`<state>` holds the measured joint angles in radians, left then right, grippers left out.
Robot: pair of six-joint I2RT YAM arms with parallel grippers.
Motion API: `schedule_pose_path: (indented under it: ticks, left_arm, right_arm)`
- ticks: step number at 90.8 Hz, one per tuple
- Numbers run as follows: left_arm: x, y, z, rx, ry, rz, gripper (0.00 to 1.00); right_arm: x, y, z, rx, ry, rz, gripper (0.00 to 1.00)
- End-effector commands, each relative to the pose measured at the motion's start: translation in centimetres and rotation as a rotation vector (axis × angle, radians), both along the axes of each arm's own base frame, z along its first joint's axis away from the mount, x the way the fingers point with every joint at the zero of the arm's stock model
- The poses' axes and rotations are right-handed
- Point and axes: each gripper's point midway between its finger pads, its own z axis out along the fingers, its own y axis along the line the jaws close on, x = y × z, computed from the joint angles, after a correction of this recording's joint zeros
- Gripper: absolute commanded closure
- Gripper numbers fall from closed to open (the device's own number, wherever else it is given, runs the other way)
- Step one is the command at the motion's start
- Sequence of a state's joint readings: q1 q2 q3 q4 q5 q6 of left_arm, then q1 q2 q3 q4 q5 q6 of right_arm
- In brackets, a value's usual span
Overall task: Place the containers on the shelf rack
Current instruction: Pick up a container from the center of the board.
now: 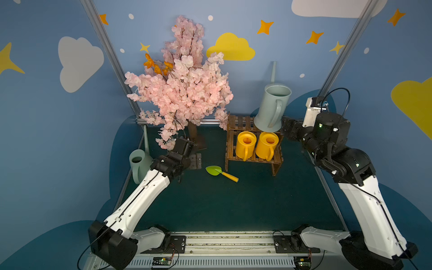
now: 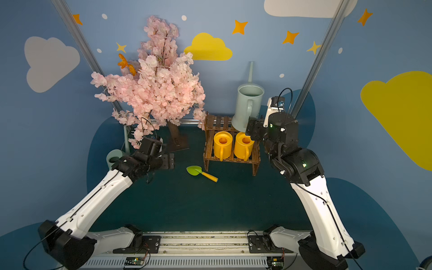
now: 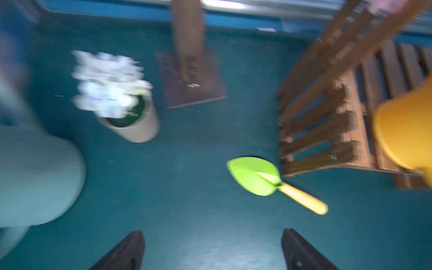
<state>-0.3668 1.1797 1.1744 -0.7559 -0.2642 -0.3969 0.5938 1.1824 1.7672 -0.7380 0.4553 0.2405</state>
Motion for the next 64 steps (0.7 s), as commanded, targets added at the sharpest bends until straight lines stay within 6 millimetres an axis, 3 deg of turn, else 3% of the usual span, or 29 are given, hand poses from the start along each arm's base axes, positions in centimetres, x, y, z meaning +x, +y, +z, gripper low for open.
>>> schedule_pose_path:
  ticks: [1, 16, 29, 43, 64]
  left_arm:
    - [-2.3, 4.0, -0.6, 0.035, 0.031, 0.02, 0.0]
    - [-4.0, 7.7, -0.8, 0.011, 0.016, 0.075, 0.0]
    - [-4.7, 10.1, -2.3, -0.038, 0.067, 0.136, 0.0]
    - [-5.4, 12.3, -3.3, -0.075, 0.071, 0.195, 0.0]
    - [-5.5, 14.1, -3.8, -0.102, 0.063, 0.218, 0.0]
  right_arm:
    - [-2.2, 4.5, 1.1, -0.017, -0.08, 0.21, 0.08]
    - [-6.9, 11.7, -0.2, -0.096, -0.114, 0.526, 0.04]
    - [-9.5, 15.8, -1.9, -0.166, -0.134, 0.687, 0.02]
    - [-9.8, 18.1, -4.4, -0.195, -0.069, 0.765, 0.02]
    - [-9.2, 18.6, -6.7, -0.215, -0.023, 0.746, 0.02]
